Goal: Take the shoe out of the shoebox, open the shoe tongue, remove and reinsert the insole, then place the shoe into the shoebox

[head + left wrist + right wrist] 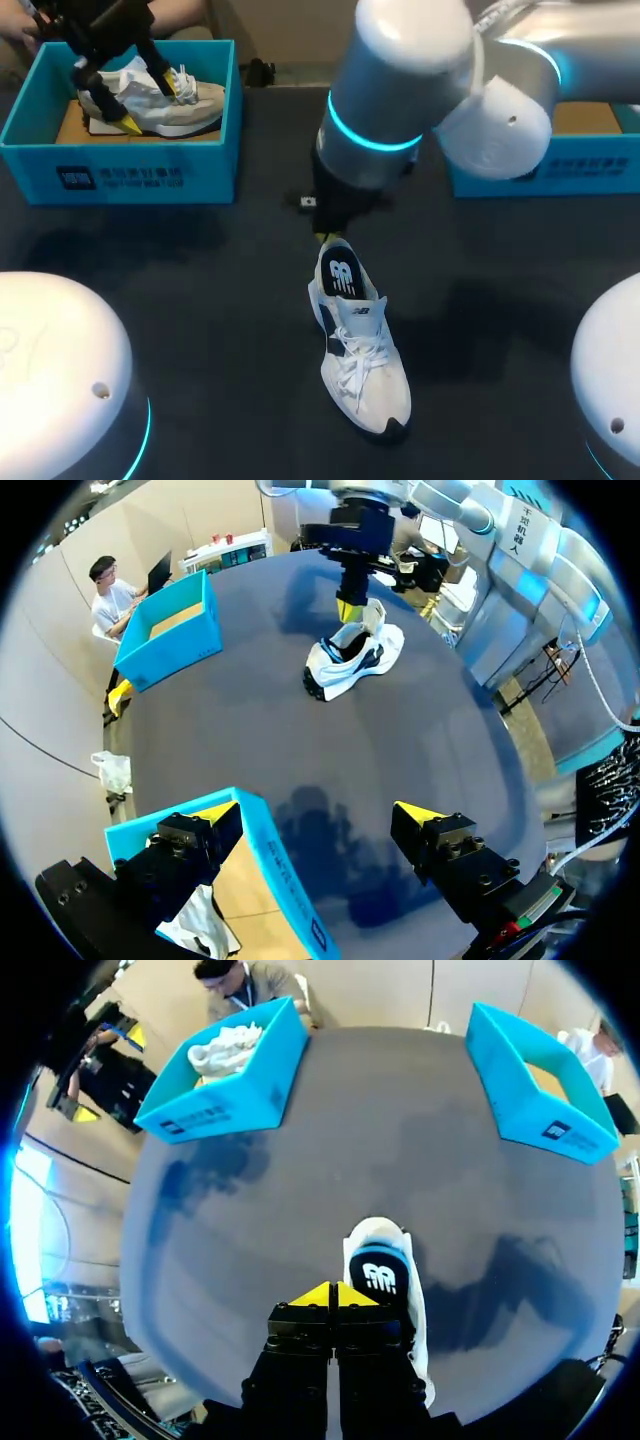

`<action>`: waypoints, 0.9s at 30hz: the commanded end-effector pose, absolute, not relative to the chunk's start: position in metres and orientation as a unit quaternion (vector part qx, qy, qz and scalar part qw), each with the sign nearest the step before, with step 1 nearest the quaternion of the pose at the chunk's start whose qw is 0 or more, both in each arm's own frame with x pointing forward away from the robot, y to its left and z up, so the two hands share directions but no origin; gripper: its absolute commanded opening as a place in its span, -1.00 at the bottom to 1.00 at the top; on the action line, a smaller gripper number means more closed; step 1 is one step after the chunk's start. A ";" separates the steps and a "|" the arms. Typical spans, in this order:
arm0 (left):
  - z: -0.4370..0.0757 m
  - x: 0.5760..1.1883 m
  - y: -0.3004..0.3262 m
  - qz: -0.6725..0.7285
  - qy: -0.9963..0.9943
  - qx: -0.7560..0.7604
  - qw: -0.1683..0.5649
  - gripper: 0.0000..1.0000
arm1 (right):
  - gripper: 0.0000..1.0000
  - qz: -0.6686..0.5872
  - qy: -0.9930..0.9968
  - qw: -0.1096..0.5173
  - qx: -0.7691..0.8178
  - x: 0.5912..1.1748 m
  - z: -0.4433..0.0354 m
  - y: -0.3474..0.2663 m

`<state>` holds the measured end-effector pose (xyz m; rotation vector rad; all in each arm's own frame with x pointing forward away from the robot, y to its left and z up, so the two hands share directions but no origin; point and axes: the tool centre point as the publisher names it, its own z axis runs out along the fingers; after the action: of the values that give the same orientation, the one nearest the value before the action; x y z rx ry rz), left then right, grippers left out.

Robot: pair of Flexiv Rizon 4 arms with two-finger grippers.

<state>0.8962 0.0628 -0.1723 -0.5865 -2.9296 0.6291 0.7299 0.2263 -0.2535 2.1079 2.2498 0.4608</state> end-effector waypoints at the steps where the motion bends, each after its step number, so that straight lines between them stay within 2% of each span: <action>1: -0.172 0.895 0.063 0.205 -0.959 -0.192 0.044 1.00 | -1.00 0.150 0.719 0.026 0.678 0.725 -0.251 0.226; 5: -0.172 0.895 0.063 0.205 -0.959 -0.192 0.044 1.00 | -1.00 0.150 0.719 0.026 0.678 0.725 -0.251 0.226; 8: -0.172 0.895 0.063 0.205 -0.959 -0.192 0.044 1.00 | -1.00 0.128 0.718 0.067 0.681 0.727 -0.253 0.229; 14: -0.172 0.895 0.063 0.205 -0.959 -0.192 0.044 1.00 | -1.00 0.109 0.717 0.105 0.680 0.723 -0.273 0.226; 21: -0.172 0.895 0.063 0.205 -0.959 -0.192 0.044 1.00 | -1.00 0.109 0.721 0.112 0.675 0.722 -0.304 0.215; 27: -0.172 0.895 0.063 0.205 -0.959 -0.192 0.044 1.00 | -1.00 0.110 0.720 0.107 0.677 0.722 -0.306 0.214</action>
<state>0.8957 0.0630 -0.1726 -0.5861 -2.9308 0.6300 0.7226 0.2153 -0.3031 1.9885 2.1174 0.3131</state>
